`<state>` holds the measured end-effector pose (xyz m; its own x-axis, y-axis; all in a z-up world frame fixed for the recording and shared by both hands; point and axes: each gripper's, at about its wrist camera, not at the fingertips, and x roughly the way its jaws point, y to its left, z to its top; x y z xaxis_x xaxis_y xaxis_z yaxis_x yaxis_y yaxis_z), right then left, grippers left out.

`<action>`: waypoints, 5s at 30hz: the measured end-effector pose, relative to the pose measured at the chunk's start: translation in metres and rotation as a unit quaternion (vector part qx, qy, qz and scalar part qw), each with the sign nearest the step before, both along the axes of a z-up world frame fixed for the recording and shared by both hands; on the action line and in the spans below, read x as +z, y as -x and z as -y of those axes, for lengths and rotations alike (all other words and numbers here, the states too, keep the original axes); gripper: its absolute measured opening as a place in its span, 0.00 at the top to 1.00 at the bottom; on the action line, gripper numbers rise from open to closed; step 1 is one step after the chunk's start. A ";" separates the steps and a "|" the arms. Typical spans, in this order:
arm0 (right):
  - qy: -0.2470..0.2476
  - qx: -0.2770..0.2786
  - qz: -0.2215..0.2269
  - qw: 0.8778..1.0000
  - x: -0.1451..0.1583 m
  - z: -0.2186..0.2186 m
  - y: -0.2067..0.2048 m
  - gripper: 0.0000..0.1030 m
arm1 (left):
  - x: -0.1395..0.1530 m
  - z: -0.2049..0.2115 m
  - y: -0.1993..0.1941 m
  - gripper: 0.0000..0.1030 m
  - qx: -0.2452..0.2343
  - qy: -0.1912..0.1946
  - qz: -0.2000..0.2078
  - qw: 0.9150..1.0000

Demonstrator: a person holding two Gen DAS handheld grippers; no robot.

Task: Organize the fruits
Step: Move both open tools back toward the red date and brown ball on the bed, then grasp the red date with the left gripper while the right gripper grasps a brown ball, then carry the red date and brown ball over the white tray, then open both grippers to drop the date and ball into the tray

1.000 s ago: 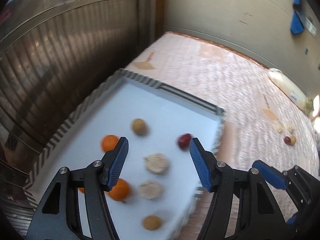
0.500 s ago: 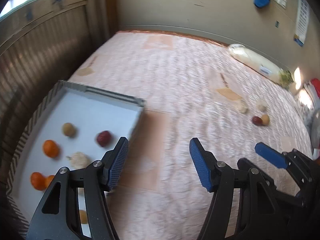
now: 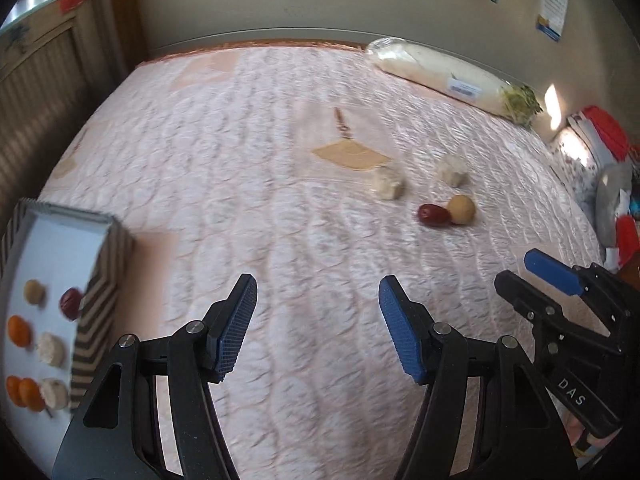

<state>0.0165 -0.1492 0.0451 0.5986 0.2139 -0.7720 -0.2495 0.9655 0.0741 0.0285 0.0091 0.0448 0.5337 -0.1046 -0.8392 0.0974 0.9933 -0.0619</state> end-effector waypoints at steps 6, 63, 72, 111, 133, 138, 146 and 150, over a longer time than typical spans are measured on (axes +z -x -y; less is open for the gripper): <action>-0.013 -0.037 -0.014 0.999 -0.009 0.032 -0.015 0.60 | -0.010 0.035 -0.027 0.38 -0.037 -0.005 -0.002 0.999; -0.022 0.007 -0.016 1.000 -0.023 -0.007 -0.066 0.73 | -0.012 0.009 -0.025 0.82 -0.043 0.037 -0.010 0.998; -0.041 0.031 0.009 0.999 -0.001 -0.036 -0.022 0.73 | 0.007 -0.036 0.006 0.82 -0.010 0.047 0.002 0.999; -0.006 0.274 0.034 0.961 0.019 -0.286 0.042 0.73 | 0.018 -0.257 0.098 0.82 0.202 0.005 0.038 0.979; 0.026 0.310 0.005 0.950 -0.007 -0.325 0.023 0.73 | 0.002 -0.257 0.092 0.82 0.211 -0.018 0.025 0.977; 0.037 0.315 0.004 0.948 -0.011 -0.332 0.023 0.73 | 0.001 -0.259 0.092 0.82 0.216 -0.016 0.020 0.976; 0.023 0.319 -0.001 0.948 -0.011 -0.331 0.024 0.68 | 0.002 -0.260 0.093 0.81 0.224 -0.023 0.017 0.974; 0.008 0.317 0.006 0.948 -0.005 -0.325 0.027 0.67 | 0.008 -0.256 0.097 0.69 0.229 -0.035 0.028 0.972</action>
